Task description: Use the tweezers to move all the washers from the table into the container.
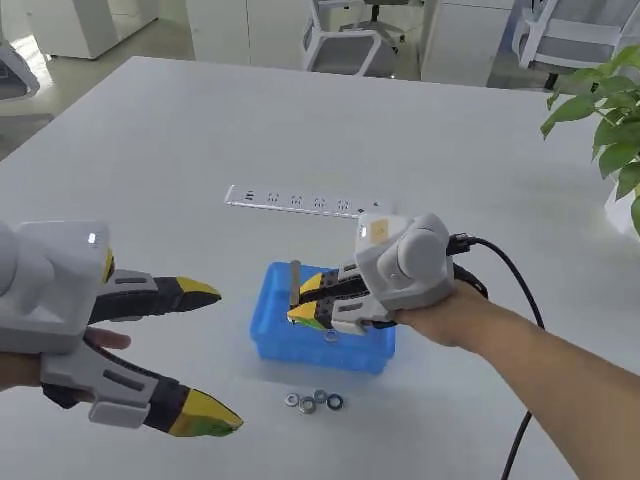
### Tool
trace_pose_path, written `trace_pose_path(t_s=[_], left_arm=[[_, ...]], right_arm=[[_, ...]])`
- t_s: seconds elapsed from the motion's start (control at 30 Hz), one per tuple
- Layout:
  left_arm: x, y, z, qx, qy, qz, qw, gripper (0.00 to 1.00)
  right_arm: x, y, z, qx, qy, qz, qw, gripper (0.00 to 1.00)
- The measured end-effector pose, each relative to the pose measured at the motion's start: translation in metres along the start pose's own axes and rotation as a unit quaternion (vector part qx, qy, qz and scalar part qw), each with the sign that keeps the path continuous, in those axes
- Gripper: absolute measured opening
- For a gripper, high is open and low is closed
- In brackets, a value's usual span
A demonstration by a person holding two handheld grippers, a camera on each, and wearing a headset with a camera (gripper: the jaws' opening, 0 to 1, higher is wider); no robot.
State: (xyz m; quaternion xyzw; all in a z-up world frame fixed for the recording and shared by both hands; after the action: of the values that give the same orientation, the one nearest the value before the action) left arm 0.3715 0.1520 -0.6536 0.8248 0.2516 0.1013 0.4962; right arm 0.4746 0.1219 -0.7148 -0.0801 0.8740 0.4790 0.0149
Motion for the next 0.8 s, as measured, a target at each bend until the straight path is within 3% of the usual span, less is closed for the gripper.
trace_pose_path(t_s=[0.13, 0.8], left_arm=[[0.004, 0.005, 0.0, -0.01, 0.01, 0.001, 0.9999, 0.98], [0.022, 0.008, 0.011, -0.012, 0.009, -0.002, 0.9999, 0.99]], right_arm=[[-0.001, -0.007, 0.005, 0.005, 0.007, -0.001, 1.0, 0.09], [-0.007, -0.034, 0.023, 0.025, 0.032, 0.014, 0.9991, 0.09]])
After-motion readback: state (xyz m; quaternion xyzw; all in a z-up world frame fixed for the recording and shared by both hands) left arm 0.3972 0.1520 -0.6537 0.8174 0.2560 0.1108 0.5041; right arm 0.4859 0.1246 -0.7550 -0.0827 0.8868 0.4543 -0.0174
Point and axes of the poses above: the centre of the closed fingertips' face, and the gripper's own axes: z roughly forward along the fingers, x roughly to its left, y roughly out of its top, the point moved 2 cm from there along -z, roughly backward along the fingers, and after that the axes turned 2 degrees about z, right-handed, at the moved point
